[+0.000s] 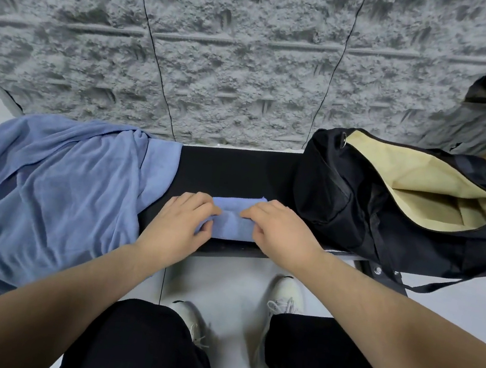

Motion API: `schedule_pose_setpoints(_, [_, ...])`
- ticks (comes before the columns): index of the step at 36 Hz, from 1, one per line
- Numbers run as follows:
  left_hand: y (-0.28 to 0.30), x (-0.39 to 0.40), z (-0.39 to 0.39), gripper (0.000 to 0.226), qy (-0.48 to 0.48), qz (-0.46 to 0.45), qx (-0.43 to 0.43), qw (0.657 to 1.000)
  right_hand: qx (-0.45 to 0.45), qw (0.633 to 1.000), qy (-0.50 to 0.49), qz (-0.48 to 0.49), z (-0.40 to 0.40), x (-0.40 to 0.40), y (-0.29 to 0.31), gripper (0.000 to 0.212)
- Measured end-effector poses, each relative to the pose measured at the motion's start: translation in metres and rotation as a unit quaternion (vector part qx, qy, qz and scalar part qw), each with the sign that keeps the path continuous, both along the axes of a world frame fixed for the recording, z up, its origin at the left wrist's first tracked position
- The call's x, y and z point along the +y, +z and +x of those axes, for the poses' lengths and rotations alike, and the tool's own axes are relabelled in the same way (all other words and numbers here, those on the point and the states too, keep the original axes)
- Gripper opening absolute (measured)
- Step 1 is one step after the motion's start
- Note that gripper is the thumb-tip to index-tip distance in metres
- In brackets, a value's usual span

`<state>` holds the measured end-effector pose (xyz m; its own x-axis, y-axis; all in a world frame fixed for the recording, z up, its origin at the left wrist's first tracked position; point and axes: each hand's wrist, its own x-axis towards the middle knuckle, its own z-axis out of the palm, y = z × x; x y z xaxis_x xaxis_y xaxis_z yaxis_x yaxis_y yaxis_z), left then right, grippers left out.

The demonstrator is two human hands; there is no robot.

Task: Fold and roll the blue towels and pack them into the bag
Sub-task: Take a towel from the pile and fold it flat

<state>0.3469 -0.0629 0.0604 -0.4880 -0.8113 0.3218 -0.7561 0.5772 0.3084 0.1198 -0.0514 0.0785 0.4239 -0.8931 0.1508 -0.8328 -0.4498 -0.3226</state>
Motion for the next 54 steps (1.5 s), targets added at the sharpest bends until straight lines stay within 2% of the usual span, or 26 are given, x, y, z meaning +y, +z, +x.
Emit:
schedule_pose_setpoints(2, [0.000, -0.001, 0.000, 0.027, -0.011, -0.021, -0.018, 1.000, 0.017, 0.999, 0.007, -0.031, -0.001, -0.001, -0.003, 0.039])
schedule_pose_setpoints(6, [0.006, -0.006, 0.001, 0.030, -0.006, 0.000, -0.034, 0.999, 0.054, 0.996, 0.019, -0.070, -0.001, 0.004, -0.002, 0.040])
schedule_pose_setpoints(11, [0.010, -0.002, 0.001, 0.040, -0.004, 0.030, -0.042, 0.999, 0.099, 0.994, 0.037, 0.008, -0.006, 0.004, -0.004, 0.059])
schedule_pose_setpoints(13, [0.006, -0.004, 0.005, 0.043, -0.014, 0.038, -0.072, 0.997, 0.092, 0.994, 0.040, 0.032, -0.007, 0.001, -0.006, 0.064])
schedule_pose_setpoints(16, [0.002, -0.007, 0.009, 0.065, -0.024, 0.069, -0.103, 0.992, 0.065, 0.996, 0.035, 0.050, -0.005, -0.001, -0.002, 0.061])
schedule_pose_setpoints(24, [0.006, 0.001, 0.015, 0.061, -0.052, 0.029, -0.080, 0.995, 0.045, 0.993, 0.034, 0.106, -0.005, 0.011, 0.013, 0.045])
schedule_pose_setpoints(31, [0.003, 0.008, 0.019, 0.049, -0.055, -0.029, -0.128, 0.990, 0.033, 0.984, 0.017, 0.173, -0.001, 0.013, 0.016, 0.045])
schedule_pose_setpoints(38, [0.002, 0.003, 0.011, 0.056, -0.033, -0.032, -0.153, 0.987, 0.073, 0.993, 0.004, 0.094, 0.003, 0.004, 0.013, 0.047])
schedule_pose_setpoints(43, [0.001, -0.004, 0.008, 0.064, -0.005, -0.009, -0.158, 0.987, 0.096, 0.992, 0.012, 0.080, 0.005, 0.004, 0.009, 0.062])
schedule_pose_setpoints(48, [0.004, -0.010, 0.000, 0.056, 0.013, 0.070, -0.146, 0.987, 0.076, 0.996, 0.010, 0.036, 0.007, 0.004, 0.002, 0.053])
schedule_pose_setpoints(52, [0.008, -0.012, -0.005, 0.049, 0.015, 0.141, -0.095, 0.985, 0.109, 0.993, 0.014, 0.036, 0.007, 0.002, -0.004, 0.068])
schedule_pose_setpoints(54, [0.009, -0.013, -0.003, 0.049, 0.004, 0.165, -0.070, 0.984, 0.132, 0.990, 0.011, 0.039, 0.007, 0.000, -0.003, 0.068])
